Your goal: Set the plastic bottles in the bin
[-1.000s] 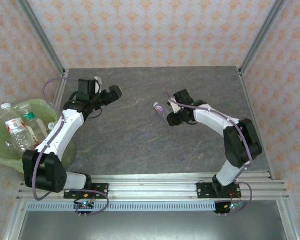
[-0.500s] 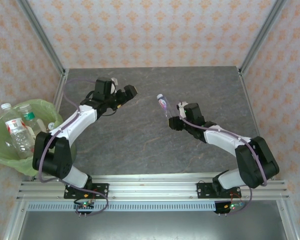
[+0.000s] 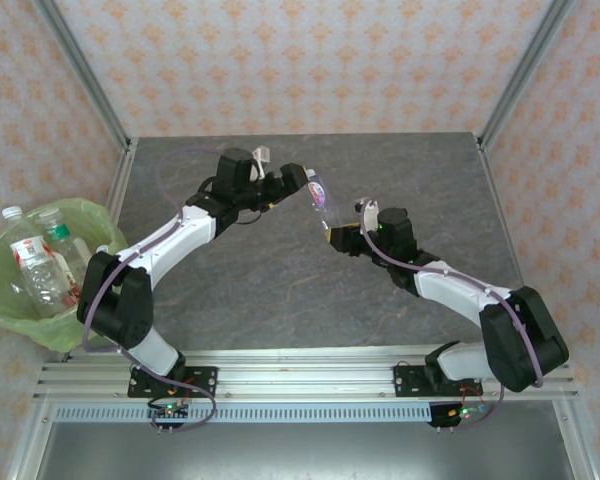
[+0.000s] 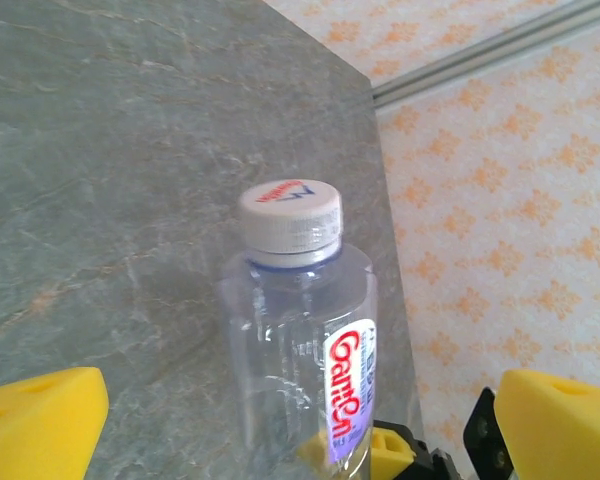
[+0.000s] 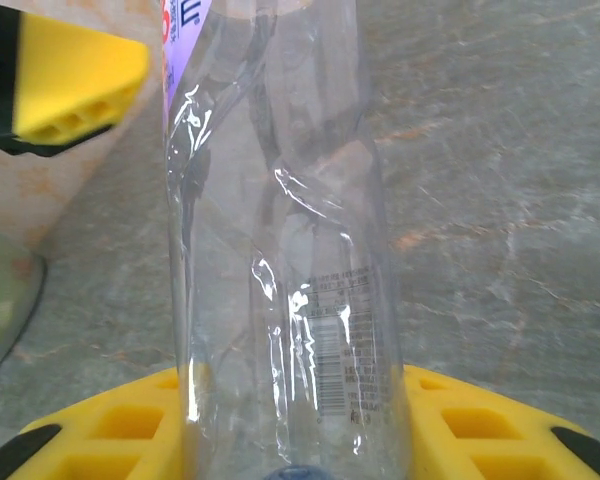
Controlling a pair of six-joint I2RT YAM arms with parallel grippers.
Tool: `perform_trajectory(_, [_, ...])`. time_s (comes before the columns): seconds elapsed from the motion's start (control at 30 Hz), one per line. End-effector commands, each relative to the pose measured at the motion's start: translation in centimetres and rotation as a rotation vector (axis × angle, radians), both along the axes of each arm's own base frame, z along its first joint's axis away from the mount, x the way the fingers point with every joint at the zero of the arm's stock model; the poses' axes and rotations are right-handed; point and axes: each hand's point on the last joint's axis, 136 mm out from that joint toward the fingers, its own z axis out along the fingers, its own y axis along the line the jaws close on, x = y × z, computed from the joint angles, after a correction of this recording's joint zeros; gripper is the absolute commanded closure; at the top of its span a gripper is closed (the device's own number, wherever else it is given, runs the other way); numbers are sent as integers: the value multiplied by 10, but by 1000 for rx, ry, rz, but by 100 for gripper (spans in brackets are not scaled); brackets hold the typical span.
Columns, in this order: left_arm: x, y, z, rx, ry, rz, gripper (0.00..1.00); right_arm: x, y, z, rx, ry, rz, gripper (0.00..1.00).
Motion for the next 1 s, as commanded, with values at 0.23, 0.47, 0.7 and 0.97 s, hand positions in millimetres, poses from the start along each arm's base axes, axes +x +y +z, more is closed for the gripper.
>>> perform_trajectory(0.23, [1,-30,25,2,-96,-76,0,-13,36,50,136,-114,141,59])
perform_trajectory(0.47, [2,-32,27,-6,-123,-82,0,-16,41,64,211,-127,161,59])
perform_trajectory(0.7, [2,-31,32,-16,-155,-79,9,-13,43,69,231,-134,155,59])
perform_trajectory(0.97, [2,-32,31,-10,-159,-88,31,-14,44,69,247,-122,161,56])
